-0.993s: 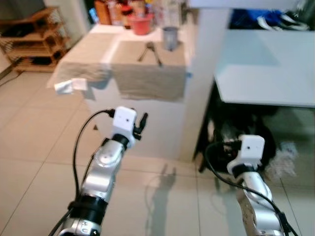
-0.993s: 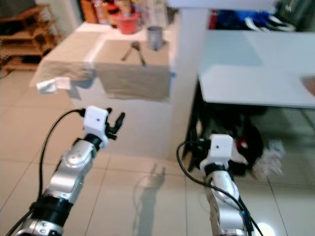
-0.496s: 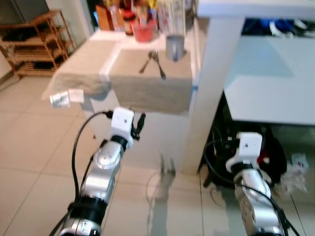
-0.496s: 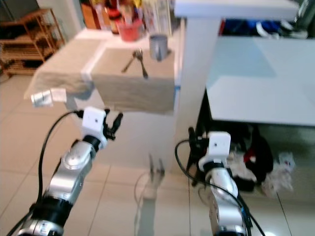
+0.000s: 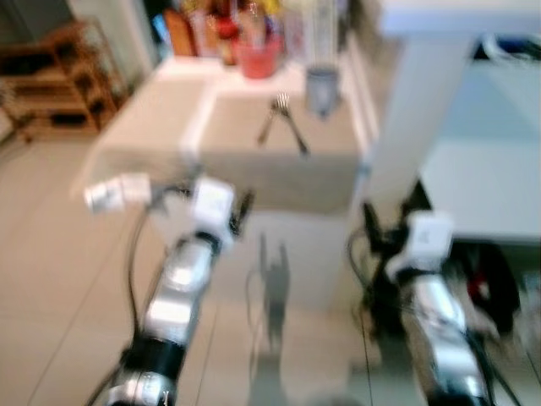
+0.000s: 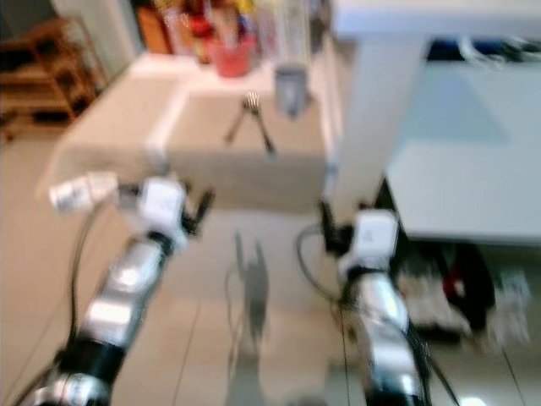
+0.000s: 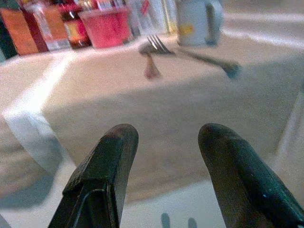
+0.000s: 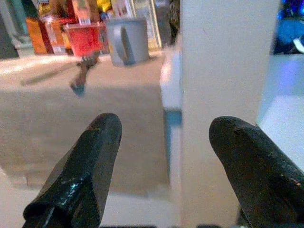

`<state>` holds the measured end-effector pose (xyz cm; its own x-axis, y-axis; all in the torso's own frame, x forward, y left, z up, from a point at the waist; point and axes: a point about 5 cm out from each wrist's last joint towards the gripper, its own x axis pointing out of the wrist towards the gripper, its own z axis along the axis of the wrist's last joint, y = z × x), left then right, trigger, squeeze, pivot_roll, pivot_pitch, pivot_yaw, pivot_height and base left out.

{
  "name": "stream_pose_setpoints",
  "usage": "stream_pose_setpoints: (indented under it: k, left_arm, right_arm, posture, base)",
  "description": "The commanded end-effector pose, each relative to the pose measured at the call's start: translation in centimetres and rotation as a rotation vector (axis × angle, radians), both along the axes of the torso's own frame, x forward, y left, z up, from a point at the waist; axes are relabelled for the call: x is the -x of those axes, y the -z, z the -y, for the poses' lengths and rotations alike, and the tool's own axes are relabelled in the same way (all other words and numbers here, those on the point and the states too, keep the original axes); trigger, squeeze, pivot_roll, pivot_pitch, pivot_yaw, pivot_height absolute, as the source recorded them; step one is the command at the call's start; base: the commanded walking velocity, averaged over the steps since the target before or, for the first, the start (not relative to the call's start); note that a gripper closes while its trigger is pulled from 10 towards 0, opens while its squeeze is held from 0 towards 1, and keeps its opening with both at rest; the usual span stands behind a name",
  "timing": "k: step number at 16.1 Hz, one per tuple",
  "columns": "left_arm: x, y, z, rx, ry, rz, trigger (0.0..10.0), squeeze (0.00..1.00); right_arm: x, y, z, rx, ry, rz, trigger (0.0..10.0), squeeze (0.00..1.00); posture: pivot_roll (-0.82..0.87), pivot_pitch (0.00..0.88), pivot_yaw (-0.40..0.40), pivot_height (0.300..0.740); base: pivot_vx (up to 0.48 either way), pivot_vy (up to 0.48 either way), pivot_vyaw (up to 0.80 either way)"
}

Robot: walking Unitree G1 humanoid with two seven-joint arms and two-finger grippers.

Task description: Setting the table

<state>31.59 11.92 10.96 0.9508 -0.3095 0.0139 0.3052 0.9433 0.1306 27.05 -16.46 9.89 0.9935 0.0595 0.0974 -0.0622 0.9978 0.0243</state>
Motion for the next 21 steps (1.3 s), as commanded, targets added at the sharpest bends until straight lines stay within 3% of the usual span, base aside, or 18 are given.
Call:
stream_pose_setpoints:
  k: [1, 3, 7, 12, 21]
  left_arm:
    - [-0.5, -1.4, -1.1, -0.019, -0.022, 0.052, 10.0, 0.0]
    - [-0.5, -1.4, -1.0, -0.016, -0.024, 0.052, 10.0, 0.0]
    - [-0.3, -1.9, -0.9, -0.034, -0.041, 0.08, 10.0, 0.0]
    - [-0.6, -2.1, -0.7, -0.058, -0.03, 0.085, 10.0, 0.0]
    - [-0.7, -2.0, -0.4, -0.049, -0.009, 0.074, 10.0, 0.0]
  right_arm:
    - [-0.3, -0.9, -1.2, -0.011, -0.036, 0.035, 10.0, 0.0]
    - [-0.4, -1.3, -1.4, -0.013, -0.041, 0.046, 10.0, 0.0]
    - [-0.6, -4.2, -2.3, -0.014, -0.081, 0.143, 10.0, 0.0]
    - [-0.6, -3.6, -2.0, -0.019, -0.057, 0.105, 10.0, 0.0]
    - [-0.4, -3.0, -2.0, -0.014, -0.057, 0.08, 10.0, 0.0]
  posture:
    - [-0.03, 0.0, 0.043, 0.74]
    - [-0.03, 0.0, 0.042, 0.74]
    - [-0.03, 0.0, 0.038, 0.74]
    - [-0.03, 0.0, 0.04, 0.74]
    - [-0.04, 0.0, 0.044, 0.74]
  base:
    - [0.398, 0.27, 0.0]
    - [0.398, 0.268, 0.0]
    - [0.189, 0.146, 0.0]
    - [0.0, 0.0, 0.0]
    - [0.115, -0.414, 0.0]
